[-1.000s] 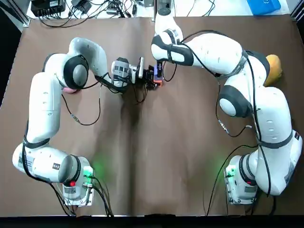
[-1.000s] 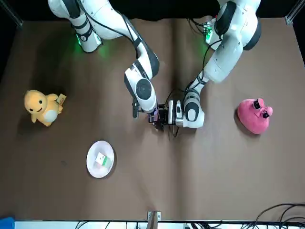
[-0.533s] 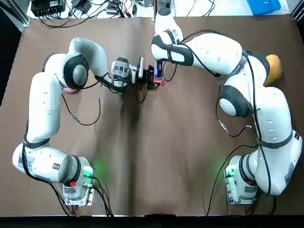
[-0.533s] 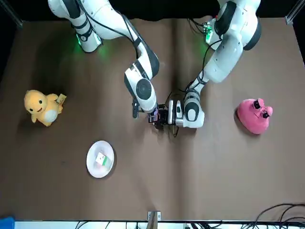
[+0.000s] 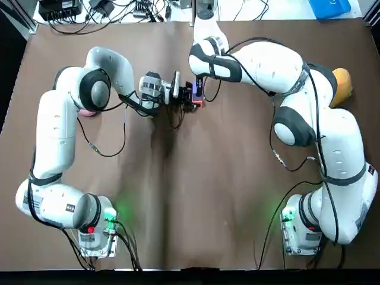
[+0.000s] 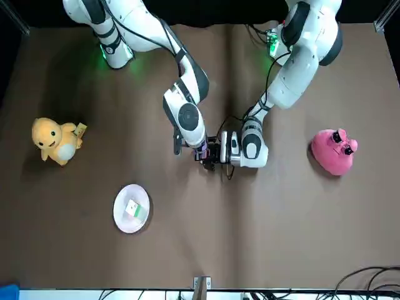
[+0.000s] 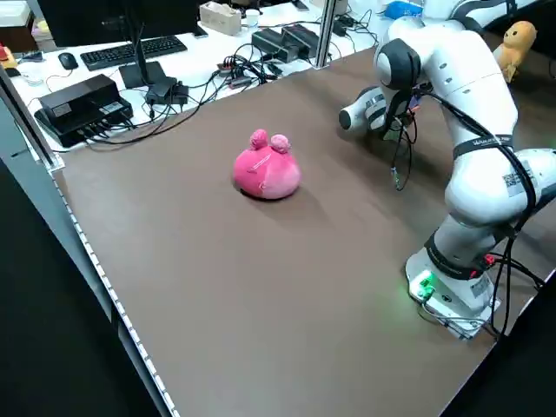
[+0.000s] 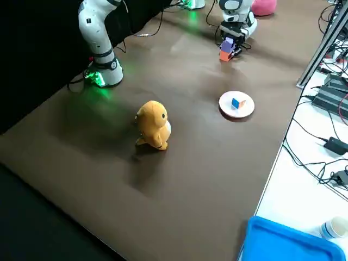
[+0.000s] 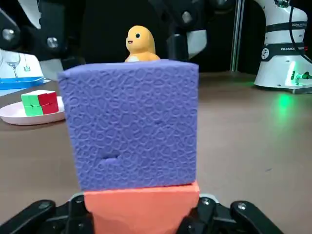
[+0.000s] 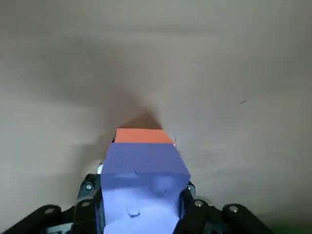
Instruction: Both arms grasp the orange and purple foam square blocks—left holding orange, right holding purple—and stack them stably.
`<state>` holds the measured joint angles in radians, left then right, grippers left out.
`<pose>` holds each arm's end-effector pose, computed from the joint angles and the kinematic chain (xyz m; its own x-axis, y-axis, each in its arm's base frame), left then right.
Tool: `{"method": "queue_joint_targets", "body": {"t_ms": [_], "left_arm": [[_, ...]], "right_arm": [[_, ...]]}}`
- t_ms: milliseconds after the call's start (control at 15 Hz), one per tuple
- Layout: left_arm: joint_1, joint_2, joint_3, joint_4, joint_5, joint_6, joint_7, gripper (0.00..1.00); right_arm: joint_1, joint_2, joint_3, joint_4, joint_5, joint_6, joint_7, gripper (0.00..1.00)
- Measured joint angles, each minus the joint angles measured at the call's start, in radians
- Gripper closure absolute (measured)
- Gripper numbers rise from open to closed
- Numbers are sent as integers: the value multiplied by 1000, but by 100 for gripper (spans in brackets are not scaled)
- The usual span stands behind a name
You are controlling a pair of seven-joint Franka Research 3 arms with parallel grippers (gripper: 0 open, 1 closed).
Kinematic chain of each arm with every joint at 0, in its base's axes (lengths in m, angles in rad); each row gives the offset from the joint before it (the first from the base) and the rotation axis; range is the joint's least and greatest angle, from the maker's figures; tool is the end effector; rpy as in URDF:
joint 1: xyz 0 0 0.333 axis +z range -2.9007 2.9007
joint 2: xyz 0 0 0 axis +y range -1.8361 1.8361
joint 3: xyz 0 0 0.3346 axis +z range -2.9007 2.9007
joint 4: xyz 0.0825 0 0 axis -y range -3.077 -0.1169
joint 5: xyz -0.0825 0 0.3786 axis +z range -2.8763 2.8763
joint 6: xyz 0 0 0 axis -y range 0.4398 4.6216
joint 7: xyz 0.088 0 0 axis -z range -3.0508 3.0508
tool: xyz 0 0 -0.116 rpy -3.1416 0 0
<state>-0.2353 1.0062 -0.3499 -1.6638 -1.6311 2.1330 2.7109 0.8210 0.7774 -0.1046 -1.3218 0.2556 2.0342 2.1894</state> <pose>0.5319 -0.3895 0.0682 -0.0548 -0.1744 0.9832 -0.9918 0.1235 -0.0333 0.5377 0.5137 0.2753 -0.0017 -0.9967 -0.0815 -0.9902 -0.0097 0.1394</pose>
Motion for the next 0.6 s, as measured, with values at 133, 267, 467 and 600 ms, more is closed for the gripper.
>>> {"method": "queue_joint_targets", "body": {"t_ms": [133, 267, 467, 600], "left_arm": [[0, 0, 0, 0, 0, 0, 0, 40], [0, 0, 0, 0, 0, 0, 0, 40], [0, 0, 0, 0, 0, 0, 0, 40], [0, 0, 0, 0, 0, 0, 0, 40]], "right_arm": [[0, 0, 0, 0, 0, 0, 0, 44], [0, 0, 1, 0, 0, 0, 0, 44], [0, 0, 2, 0, 16, -2, 0, 44], [1, 0, 4, 0, 19, -2, 0, 44]]}}
